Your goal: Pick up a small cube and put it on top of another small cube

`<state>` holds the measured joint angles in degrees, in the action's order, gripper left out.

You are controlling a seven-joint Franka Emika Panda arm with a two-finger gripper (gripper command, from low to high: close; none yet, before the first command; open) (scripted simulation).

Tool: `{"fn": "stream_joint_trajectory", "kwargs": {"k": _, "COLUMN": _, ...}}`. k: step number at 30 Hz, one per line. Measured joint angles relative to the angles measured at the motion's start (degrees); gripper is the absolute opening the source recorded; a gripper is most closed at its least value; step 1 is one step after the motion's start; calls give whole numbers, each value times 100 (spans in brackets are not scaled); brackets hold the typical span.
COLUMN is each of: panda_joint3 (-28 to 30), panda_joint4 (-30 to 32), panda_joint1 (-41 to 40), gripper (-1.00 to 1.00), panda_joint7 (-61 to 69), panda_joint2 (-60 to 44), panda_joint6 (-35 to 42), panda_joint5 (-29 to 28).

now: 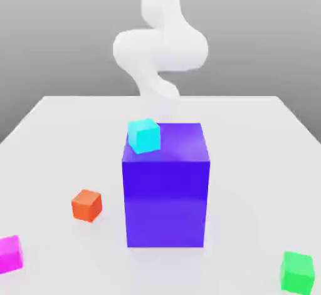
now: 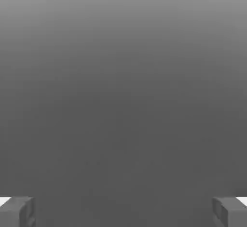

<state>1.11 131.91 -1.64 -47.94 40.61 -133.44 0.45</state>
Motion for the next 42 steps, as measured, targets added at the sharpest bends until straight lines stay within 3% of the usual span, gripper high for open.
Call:
{"fn": "stream_joint_trajectory", "kwargs": {"k": 28, "panda_joint3": 1316, "panda_joint4": 139, "panda_joint1": -1829, "gripper": 0, "panda_joint7": -2006, "panda_joint2": -5876, "panda_joint6": -1843, "panda_joint5": 988}}
{"fn": "stream_joint_trajectory", "kwargs": {"k": 32, "panda_joint3": 1070, "panda_joint4": -9, "panda_joint1": -2108, "gripper": 0, "panda_joint7": -1848, "panda_joint2": -6710, "panda_joint6": -2391, "panda_joint5": 1320}}
{"fn": "stream_joint_trajectory", "kwargs": {"k": 33, "panda_joint3": 982, "panda_joint4": -53, "panda_joint1": -2181, "gripper": -100, "panda_joint7": -1791, "panda_joint2": -6907, "panda_joint6": -2541, "panda_joint5": 1399}}
{"fn": "stream_joint_trajectory", "kwargs": {"k": 42, "panda_joint3": 1077, "panda_joint4": 8, "panda_joint1": -2115, "gripper": -100, "panda_joint7": -1887, "panda_joint2": -6653, "panda_joint6": -2351, "panda_joint5": 1274}}
